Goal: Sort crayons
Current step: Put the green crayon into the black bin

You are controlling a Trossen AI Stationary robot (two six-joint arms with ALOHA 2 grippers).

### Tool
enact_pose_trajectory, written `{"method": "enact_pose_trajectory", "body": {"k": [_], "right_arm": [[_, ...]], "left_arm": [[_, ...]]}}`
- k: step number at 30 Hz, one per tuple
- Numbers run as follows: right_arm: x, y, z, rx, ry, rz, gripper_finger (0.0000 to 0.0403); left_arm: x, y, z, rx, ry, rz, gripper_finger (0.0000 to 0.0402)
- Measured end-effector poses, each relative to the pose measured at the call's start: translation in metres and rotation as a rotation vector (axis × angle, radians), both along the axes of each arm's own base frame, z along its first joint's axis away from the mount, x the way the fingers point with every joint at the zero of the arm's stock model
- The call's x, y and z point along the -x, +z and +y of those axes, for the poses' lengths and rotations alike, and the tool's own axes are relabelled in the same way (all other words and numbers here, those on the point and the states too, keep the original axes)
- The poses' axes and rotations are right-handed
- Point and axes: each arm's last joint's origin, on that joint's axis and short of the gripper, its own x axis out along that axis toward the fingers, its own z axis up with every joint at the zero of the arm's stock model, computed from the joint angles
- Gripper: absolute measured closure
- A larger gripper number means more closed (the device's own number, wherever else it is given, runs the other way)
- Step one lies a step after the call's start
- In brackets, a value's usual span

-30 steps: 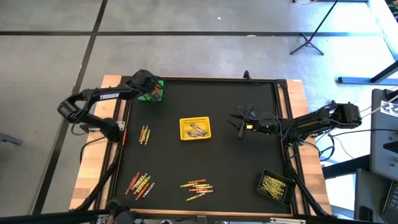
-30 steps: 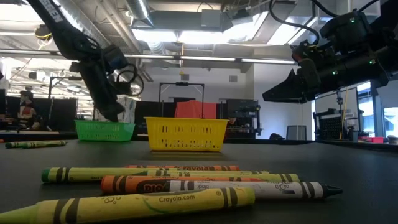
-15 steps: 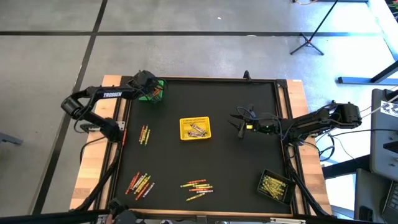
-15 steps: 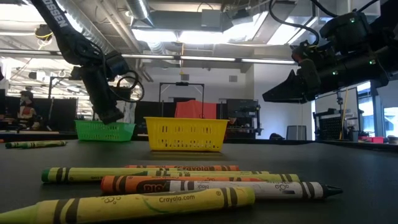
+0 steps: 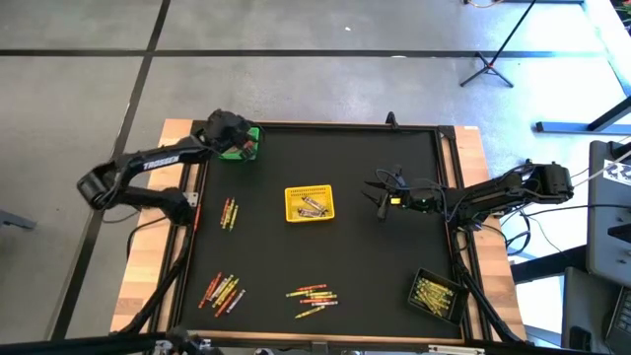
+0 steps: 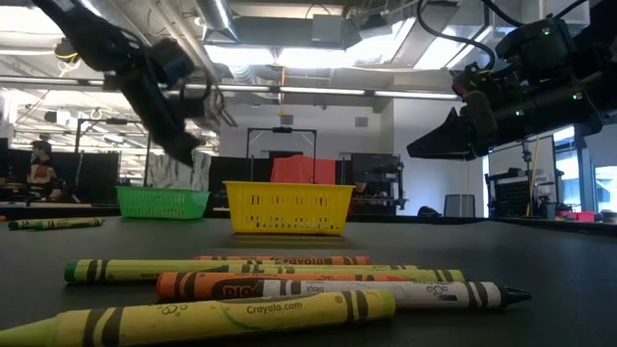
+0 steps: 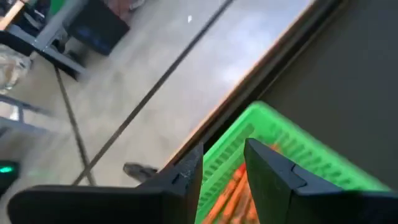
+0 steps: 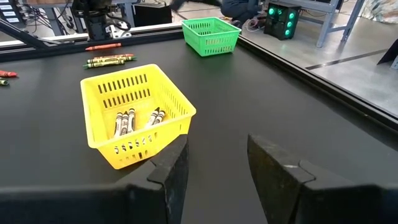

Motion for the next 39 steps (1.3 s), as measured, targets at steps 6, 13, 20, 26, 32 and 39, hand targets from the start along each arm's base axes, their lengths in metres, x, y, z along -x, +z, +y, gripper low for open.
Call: {"method": "enact_pose_trajectory", "body": {"k": [6,13,20,26,32,39], "right_arm": [[0.000,0.000,0.000,0.000,0.000,-0.002,0.0242],[0.000,0.000,0.000,0.000,0.000,-0.002,0.0242],[0.000,0.000,0.000,0.000,0.000,-0.001,0.0242],[0.000,0.000,0.000,0.000,0.000,-0.001,0.0242],[0.000,0.000,0.000,0.000,0.000,-0.001,0.0242],[0.000,0.000,0.000,0.000,0.000,0.000,0.0242]], "left_arm": [[-0.006,0.018,-0.029,0.072,-0.058,-0.215,0.0298],[-0.018,0.012,-0.070,0.467,-0.279,-0.348,0.0298],[-0.017,-0.006,-0.110,0.766,-0.191,-0.223,0.0298],[-0.006,-0.014,-0.134,0.919,0.121,-0.170,0.0298],[-0.004,-0.016,-0.152,0.933,0.245,-0.148,0.0299],[-0.010,-0.027,-0.159,0.928,0.293,-0.093,0.0299]]}}
